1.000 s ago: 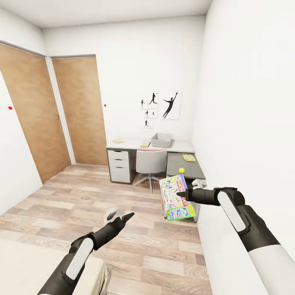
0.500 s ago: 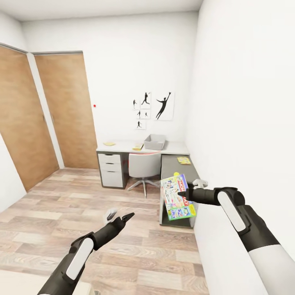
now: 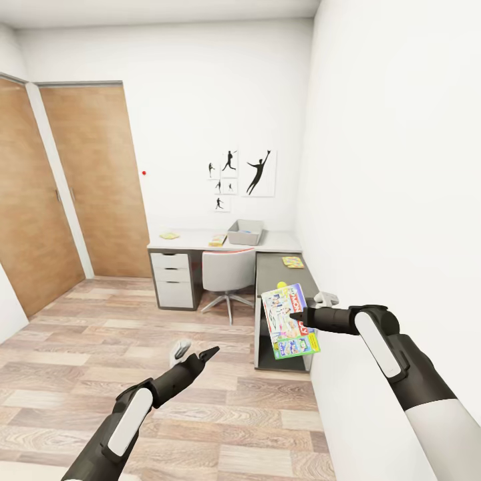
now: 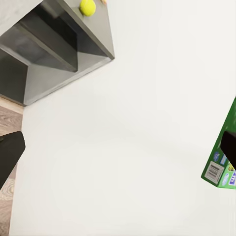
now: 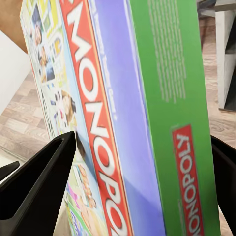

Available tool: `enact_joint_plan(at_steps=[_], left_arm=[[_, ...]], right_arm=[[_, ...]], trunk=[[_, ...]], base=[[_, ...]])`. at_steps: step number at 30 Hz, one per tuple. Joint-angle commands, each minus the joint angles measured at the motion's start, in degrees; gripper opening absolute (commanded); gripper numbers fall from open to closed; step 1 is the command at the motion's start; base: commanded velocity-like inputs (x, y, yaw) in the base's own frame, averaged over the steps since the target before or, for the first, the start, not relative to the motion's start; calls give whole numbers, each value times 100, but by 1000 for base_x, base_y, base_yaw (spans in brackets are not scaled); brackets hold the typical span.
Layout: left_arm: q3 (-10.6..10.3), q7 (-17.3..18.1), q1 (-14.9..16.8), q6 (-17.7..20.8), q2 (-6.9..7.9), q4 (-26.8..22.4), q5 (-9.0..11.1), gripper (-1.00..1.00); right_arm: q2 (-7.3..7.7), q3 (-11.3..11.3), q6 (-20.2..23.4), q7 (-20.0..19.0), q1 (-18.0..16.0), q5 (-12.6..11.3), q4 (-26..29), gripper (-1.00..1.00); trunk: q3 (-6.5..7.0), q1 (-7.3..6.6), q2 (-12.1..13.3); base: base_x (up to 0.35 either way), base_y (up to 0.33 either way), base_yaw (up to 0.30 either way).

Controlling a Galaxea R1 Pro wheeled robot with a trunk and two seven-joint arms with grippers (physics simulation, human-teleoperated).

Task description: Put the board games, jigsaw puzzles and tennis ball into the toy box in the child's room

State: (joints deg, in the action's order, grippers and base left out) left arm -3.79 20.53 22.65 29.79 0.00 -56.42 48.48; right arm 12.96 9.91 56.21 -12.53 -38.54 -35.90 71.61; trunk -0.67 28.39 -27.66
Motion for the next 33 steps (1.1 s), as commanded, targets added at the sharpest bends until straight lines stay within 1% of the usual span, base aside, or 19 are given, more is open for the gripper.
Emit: enact_joint_plan(at_steps=[1,11,15,22,33], left_arm=[[3,-1,3,35,0,-1,36,100],[15,0,3,35,5,-1,41,100],[14,-5,3,35,7,-1,21,100],[7,-11,3,36,7,-1,16,100],[2,-14,3,30,1,-1,5,100]], right_arm=[[4,4,12,-58,-5,57,1,-100],[1,10,13,-57,-5,57,9,-100],[-1,16,11,-57,-5,57,14,-100],[-3,19,12,-57,-5,57,17,-100],[3,15,13,-57,-5,57,19,-100]], trunk=[[-7,3,-8],[-7,3,-8],[-7,3,-8],[-7,3,-8],[-7,3,-8]], base=[[12,0,-19],[6,0,-7],[111,0,-2],[247,0,-1],[316,0,0]])
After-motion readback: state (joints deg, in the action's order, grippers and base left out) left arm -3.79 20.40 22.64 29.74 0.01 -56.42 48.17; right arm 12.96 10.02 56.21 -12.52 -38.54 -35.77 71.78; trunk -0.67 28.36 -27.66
